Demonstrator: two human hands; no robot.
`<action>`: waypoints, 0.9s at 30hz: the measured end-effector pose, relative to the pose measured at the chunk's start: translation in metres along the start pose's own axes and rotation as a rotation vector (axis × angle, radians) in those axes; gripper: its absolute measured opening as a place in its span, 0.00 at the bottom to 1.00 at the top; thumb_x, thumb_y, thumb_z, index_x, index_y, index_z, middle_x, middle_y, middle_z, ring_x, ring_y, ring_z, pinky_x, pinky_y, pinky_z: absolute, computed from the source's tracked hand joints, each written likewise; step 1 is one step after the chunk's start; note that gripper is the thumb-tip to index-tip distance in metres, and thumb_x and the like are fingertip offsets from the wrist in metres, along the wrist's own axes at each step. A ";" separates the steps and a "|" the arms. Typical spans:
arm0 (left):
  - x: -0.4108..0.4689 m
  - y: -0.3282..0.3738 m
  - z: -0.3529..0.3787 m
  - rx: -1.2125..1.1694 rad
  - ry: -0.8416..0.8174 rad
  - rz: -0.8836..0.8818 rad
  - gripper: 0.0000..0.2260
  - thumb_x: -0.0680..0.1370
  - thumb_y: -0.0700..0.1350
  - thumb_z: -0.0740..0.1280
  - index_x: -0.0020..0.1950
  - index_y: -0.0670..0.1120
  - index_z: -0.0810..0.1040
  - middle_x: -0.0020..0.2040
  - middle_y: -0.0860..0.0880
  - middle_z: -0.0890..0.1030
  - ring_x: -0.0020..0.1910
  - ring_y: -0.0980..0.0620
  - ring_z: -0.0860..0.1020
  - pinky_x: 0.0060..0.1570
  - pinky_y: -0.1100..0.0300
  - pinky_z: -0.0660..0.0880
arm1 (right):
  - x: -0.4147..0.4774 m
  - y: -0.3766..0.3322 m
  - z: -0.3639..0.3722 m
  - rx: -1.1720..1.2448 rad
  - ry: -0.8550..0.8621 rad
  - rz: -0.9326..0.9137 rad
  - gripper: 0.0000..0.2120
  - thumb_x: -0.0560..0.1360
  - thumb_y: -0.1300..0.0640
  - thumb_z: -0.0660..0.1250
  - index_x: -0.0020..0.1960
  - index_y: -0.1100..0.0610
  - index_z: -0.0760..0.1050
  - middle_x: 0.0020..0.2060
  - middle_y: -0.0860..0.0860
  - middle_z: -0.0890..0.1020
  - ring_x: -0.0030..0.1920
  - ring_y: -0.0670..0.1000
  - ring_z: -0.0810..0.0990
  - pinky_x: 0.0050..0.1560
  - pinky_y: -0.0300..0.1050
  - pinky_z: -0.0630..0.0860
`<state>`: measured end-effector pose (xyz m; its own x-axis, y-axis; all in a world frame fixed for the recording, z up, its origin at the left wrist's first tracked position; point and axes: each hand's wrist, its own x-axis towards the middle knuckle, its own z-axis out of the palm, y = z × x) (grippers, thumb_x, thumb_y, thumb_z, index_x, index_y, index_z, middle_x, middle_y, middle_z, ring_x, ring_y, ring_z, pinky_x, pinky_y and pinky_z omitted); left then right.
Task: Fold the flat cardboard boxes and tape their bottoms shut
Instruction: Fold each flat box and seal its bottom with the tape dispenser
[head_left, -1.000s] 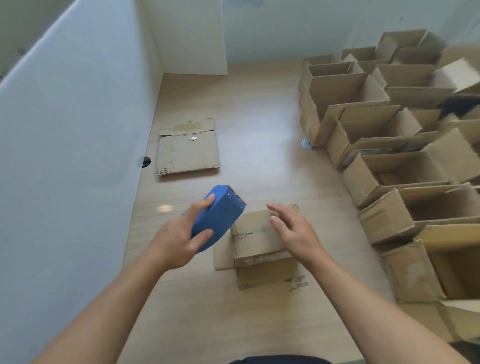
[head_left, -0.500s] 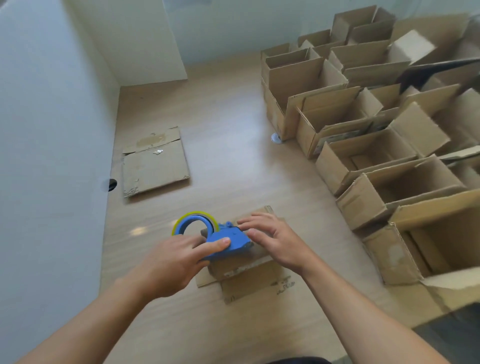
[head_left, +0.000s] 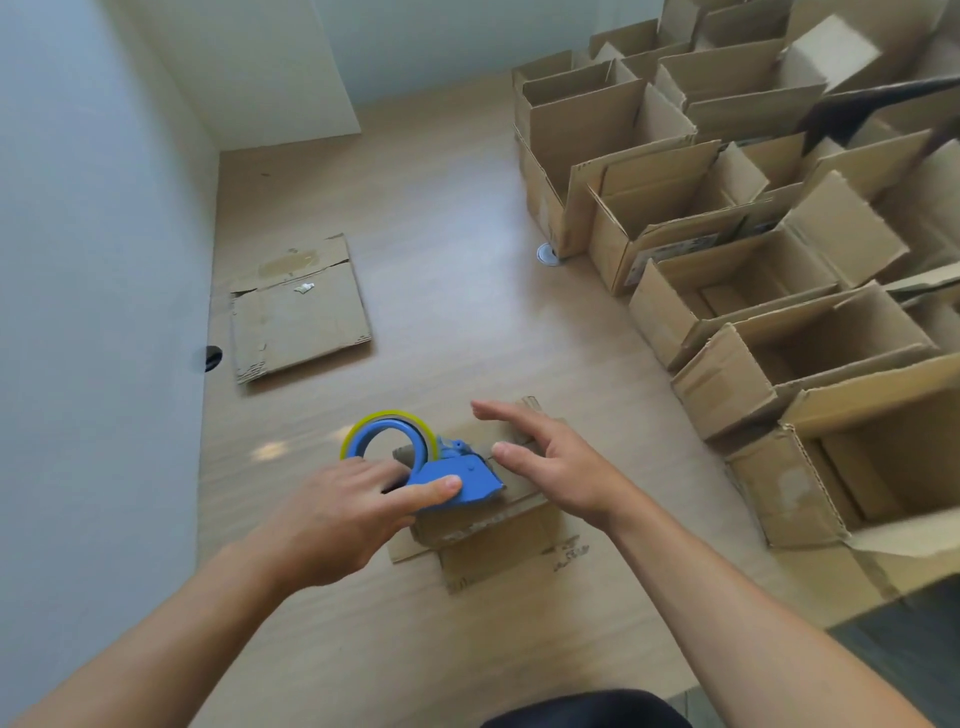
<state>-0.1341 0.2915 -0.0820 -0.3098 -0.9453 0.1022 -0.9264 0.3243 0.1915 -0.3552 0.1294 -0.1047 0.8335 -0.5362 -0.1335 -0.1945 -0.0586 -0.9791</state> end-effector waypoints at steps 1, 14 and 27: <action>0.001 0.000 -0.001 0.005 -0.013 0.011 0.20 0.84 0.51 0.52 0.76 0.62 0.58 0.40 0.50 0.72 0.31 0.48 0.68 0.28 0.59 0.69 | 0.001 0.001 0.001 -0.030 -0.018 0.002 0.18 0.81 0.56 0.65 0.67 0.39 0.74 0.67 0.38 0.75 0.72 0.35 0.63 0.72 0.36 0.60; 0.009 0.000 -0.008 0.012 -0.114 0.034 0.20 0.85 0.53 0.47 0.77 0.64 0.54 0.40 0.51 0.74 0.31 0.48 0.71 0.28 0.59 0.70 | 0.008 0.016 0.028 -0.060 0.278 -0.159 0.05 0.75 0.51 0.68 0.45 0.42 0.81 0.52 0.38 0.81 0.60 0.46 0.77 0.62 0.46 0.72; 0.016 0.012 -0.023 -0.251 -0.094 -0.184 0.28 0.77 0.56 0.59 0.76 0.71 0.53 0.53 0.64 0.79 0.45 0.57 0.77 0.43 0.69 0.74 | 0.006 0.020 0.026 0.072 0.439 -0.043 0.06 0.79 0.59 0.62 0.43 0.54 0.75 0.52 0.47 0.76 0.61 0.38 0.74 0.60 0.31 0.68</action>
<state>-0.1451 0.2814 -0.0560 -0.1709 -0.9843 -0.0450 -0.8906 0.1348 0.4343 -0.3405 0.1465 -0.1295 0.5384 -0.8422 -0.0296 -0.1148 -0.0386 -0.9926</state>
